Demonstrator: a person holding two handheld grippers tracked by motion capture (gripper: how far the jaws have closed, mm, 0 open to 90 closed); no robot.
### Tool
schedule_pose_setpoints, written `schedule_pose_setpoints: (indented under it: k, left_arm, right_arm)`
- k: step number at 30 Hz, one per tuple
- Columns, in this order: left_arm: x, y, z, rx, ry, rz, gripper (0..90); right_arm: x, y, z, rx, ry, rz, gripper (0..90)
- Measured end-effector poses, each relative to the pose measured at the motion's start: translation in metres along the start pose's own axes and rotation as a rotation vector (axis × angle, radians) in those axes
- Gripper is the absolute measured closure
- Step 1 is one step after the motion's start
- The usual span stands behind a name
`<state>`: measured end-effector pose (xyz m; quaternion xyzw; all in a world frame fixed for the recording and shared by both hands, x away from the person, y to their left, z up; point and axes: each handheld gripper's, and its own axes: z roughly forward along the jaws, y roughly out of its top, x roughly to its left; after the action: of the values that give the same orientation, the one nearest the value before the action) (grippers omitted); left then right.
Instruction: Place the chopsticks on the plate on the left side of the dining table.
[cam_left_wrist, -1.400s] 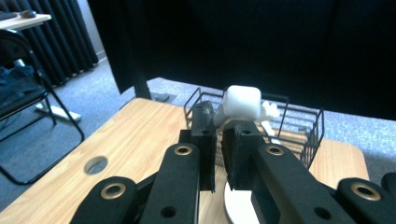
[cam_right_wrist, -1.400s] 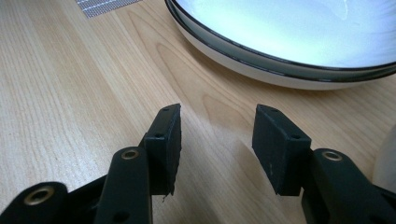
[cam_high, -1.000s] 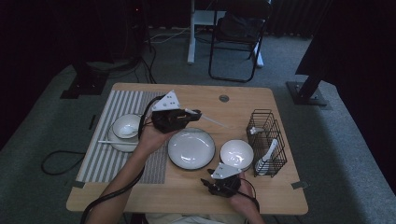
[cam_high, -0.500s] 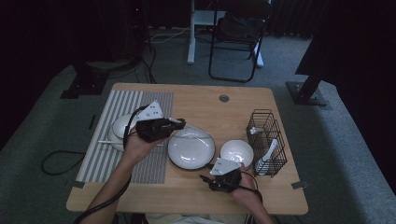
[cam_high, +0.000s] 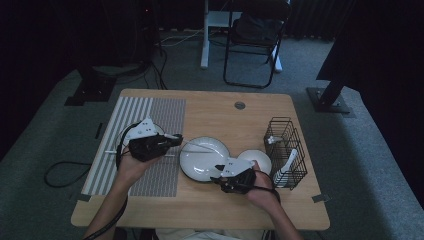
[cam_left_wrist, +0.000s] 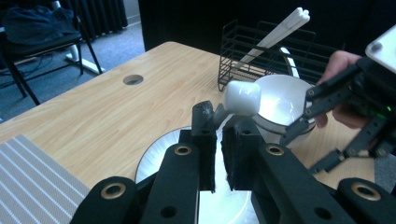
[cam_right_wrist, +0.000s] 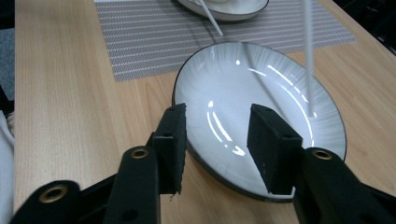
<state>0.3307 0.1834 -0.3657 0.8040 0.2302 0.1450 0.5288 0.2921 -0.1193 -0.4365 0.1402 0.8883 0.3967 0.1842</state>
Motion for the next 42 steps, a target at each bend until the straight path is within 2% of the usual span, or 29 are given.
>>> schedule_pose_setpoints:
  k: [7, 13, 25, 34, 37, 41, 42]
  left_arm:
    - [-0.009, -0.007, -0.013, -0.010, 0.005, 0.003, 84.6]
    - [-0.019, -0.010, -0.022, -0.019, 0.003, 0.016, 84.6]
    - [-0.037, -0.002, -0.029, -0.032, -0.054, 0.061, 84.6]
    - [-0.040, 0.001, -0.028, -0.038, -0.081, 0.065, 84.6]
    - [-0.037, 0.002, -0.028, -0.051, -0.093, 0.051, 84.6]
    - [-0.033, 0.002, -0.027, -0.075, -0.103, 0.029, 84.5]
    - [-0.032, 0.002, -0.027, -0.081, -0.094, 0.020, 84.0]
  right_arm:
    - [-0.012, 0.007, 0.002, -0.020, 0.024, 0.005, 66.9]
    - [-0.020, 0.013, 0.007, -0.024, 0.020, -0.003, 72.3]
    - [-0.027, 0.017, 0.023, 0.017, 0.013, -0.034, 76.3]
    - [-0.030, 0.014, 0.029, 0.038, 0.023, -0.043, 76.3]
    - [-0.031, 0.013, 0.031, 0.039, 0.027, -0.035, 77.6]
    - [-0.030, 0.012, 0.031, 0.043, 0.030, -0.047, 80.8]
    - [-0.029, 0.013, 0.031, 0.042, 0.032, -0.051, 81.5]
